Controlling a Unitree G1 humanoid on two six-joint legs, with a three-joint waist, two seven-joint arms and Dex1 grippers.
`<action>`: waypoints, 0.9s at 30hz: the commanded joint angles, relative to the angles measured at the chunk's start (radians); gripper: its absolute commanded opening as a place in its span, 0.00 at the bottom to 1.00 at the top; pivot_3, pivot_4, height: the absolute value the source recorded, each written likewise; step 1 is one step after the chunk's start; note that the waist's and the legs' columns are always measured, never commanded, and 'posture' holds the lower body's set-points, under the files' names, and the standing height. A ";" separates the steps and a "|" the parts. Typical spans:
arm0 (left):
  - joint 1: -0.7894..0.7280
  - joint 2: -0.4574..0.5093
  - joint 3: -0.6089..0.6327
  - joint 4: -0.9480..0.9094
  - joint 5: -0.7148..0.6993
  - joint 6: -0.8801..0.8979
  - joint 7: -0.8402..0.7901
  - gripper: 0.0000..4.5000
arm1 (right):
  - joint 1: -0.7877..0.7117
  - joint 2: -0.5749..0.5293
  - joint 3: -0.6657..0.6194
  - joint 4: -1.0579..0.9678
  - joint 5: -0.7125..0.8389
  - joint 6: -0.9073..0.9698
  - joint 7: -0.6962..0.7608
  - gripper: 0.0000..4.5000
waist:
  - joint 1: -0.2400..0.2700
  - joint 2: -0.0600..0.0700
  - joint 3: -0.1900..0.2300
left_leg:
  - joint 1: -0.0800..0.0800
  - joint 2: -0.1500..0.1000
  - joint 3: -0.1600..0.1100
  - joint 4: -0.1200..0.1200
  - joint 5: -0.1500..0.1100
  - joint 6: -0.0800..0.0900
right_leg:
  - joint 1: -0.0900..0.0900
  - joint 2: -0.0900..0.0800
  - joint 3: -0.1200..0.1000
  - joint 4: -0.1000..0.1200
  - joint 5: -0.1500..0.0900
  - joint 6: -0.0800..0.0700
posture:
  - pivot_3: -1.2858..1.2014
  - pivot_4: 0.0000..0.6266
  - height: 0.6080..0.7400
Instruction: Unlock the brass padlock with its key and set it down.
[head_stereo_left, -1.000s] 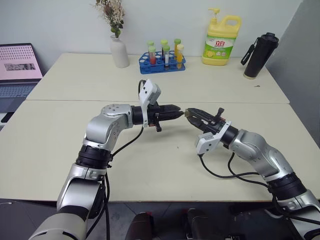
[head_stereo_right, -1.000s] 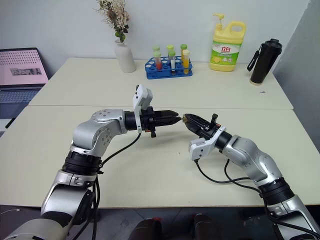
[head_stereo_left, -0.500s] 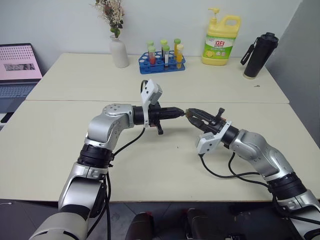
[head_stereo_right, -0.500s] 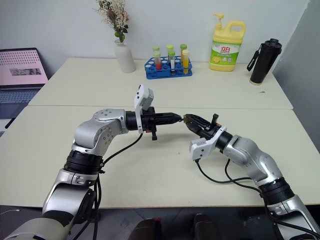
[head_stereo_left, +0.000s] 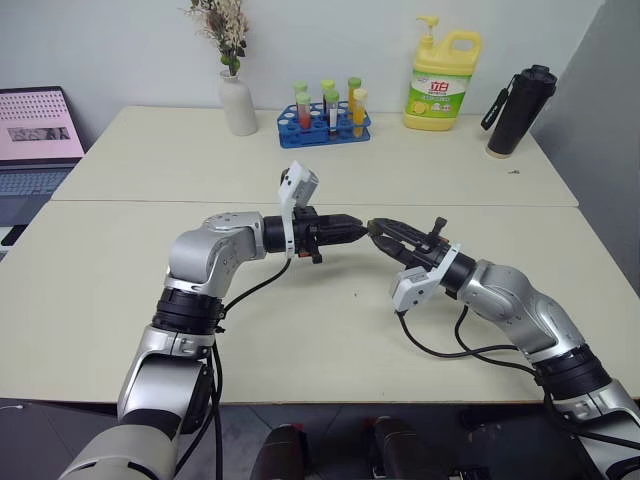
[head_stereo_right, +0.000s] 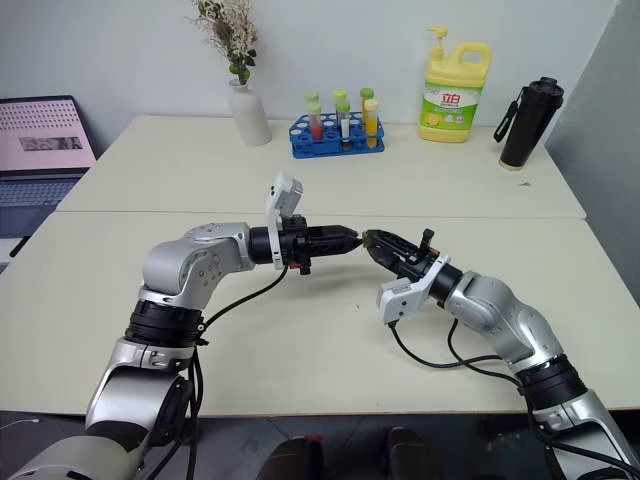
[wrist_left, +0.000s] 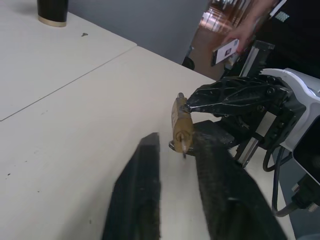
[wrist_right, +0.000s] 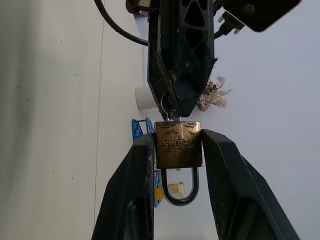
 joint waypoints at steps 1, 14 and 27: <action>-0.016 0.030 0.049 -0.037 -0.079 0.068 -0.041 0.34 | -0.022 0.002 -0.029 -0.024 0.021 -0.011 -0.014 0.22 | 0.000 0.000 0.000 | 0.000 0.000 0.000 0.000 0.000 0.000 | 0.000 0.000 0.000 0.000 0.000 0.000 | 0.52 0.24 1.00; 0.005 0.024 -0.009 -0.058 -0.038 -0.009 -0.039 0.34 | -0.024 0.004 -0.028 -0.019 0.024 -0.018 -0.011 0.22 | 0.001 0.000 0.000 | 0.000 0.000 0.000 0.000 0.000 0.000 | 0.000 0.000 0.000 0.000 0.001 -0.003 | 0.52 0.24 1.00; -0.013 0.003 -0.007 -0.030 -0.013 -0.045 -0.030 0.15 | -0.014 0.005 -0.028 -0.026 0.036 -0.009 0.000 0.22 | 0.001 0.000 0.000 | 0.000 0.000 0.000 0.000 0.000 0.000 | 0.000 0.000 0.000 0.000 0.002 -0.003 | 0.52 0.24 1.00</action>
